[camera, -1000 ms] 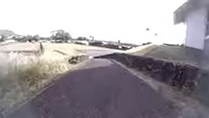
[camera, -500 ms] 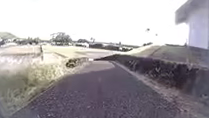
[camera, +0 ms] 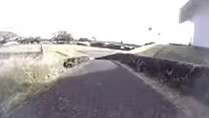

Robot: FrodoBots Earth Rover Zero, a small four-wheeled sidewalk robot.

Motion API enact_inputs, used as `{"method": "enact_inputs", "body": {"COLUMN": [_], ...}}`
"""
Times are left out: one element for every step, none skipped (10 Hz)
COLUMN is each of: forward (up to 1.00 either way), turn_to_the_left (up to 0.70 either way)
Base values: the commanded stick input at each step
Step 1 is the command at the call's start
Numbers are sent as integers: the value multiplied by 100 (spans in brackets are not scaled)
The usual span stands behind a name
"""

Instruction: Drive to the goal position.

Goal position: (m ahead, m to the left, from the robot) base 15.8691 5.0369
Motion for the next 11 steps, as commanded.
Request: {"method": "enact_inputs", "body": {"forward": [85,85,85,85,85,85,85,85,85,85,85], "turn_to_the_left": [0,0,0,0,0,0,0,0,0,0,0]}}
